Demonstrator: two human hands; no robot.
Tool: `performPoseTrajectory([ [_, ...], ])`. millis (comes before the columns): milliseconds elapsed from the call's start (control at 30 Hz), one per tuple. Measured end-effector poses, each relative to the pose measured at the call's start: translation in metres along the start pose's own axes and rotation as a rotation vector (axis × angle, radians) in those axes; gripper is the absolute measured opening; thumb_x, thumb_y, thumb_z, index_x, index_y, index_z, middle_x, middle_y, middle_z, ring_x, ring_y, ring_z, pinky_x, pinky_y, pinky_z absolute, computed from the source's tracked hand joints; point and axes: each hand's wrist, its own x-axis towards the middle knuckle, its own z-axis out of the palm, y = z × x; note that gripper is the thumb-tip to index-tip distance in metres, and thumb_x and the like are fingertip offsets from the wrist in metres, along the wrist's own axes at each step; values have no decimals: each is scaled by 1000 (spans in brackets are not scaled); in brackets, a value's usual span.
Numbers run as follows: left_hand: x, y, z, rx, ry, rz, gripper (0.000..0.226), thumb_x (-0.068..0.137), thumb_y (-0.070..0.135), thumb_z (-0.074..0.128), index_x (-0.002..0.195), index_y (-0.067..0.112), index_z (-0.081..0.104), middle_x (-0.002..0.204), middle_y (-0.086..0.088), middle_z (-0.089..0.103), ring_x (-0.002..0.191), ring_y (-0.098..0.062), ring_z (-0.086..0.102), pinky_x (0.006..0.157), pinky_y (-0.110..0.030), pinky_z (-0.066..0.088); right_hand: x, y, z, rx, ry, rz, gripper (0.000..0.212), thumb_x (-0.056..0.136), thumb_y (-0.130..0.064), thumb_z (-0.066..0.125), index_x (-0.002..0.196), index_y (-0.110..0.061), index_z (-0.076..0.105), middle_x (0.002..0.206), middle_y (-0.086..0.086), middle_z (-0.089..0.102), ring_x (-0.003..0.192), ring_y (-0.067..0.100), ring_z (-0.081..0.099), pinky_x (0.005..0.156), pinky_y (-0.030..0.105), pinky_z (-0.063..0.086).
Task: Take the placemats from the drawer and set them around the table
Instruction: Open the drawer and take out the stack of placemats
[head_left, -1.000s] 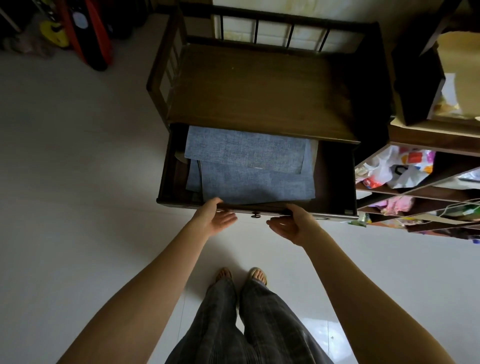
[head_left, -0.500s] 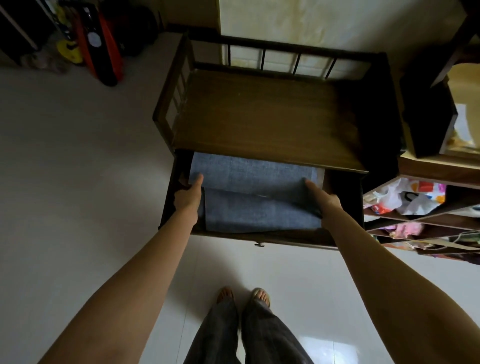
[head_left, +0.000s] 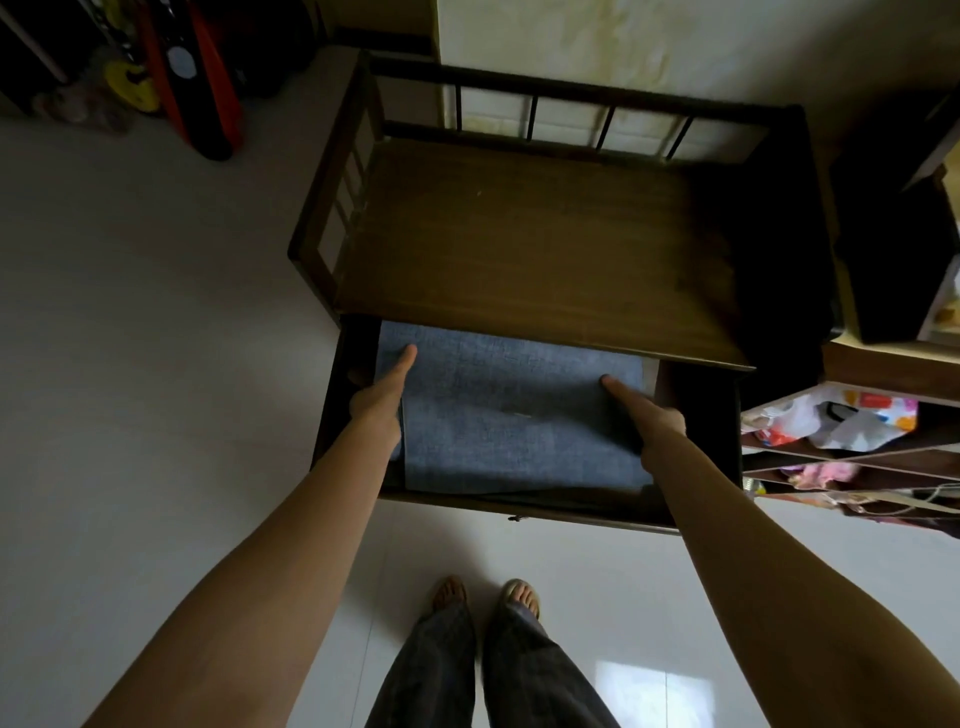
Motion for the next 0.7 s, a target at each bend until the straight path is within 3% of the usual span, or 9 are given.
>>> performPoseTrajectory([
  [133,2,-1,-1,30,13,25,80,65,56,80,125,10,53,122,-7,60,104,-24,58,85,-35,48,1,-1,-1,-29,9,-23,85,63,-46,82,130,-8,45,125,10,54,116,30,52,102,44,43],
  [300,-1,1,2,102,27,57,77,74,51,75,131,6,48,126,-8,56,116,-27,56,83,-32,44,1,-8,-3,18,-60,48,102,54,-43,88,136,-6,41,132,13,52,119,34,52,99,45,47],
  [433,3,8,-1,81,-31,32,88,63,54,82,132,9,50,129,-8,58,116,-27,57,97,-39,48,1,-15,-2,28,-82,61,94,61,-37,87,137,-4,42,134,13,52,120,31,53,78,35,46],
  [567,4,7,-2,177,-54,48,91,67,61,75,137,11,47,134,-11,55,119,-28,54,102,-42,45,6,-16,-4,11,-154,82,103,52,-48,88,135,-6,45,133,12,54,118,30,53,88,38,43],
  [633,5,9,-6,267,-61,43,97,64,69,71,138,12,46,135,-12,54,121,-30,53,104,-45,43,6,-16,-7,-9,-212,86,92,59,-47,84,132,-5,46,125,10,57,112,28,54,93,40,44],
  [700,6,12,-12,310,-142,12,98,60,72,72,138,17,47,134,-10,55,120,-30,54,104,-49,42,0,-18,-10,-56,-279,92,68,72,-44,77,122,-7,48,109,9,57,100,25,55,92,39,44],
])
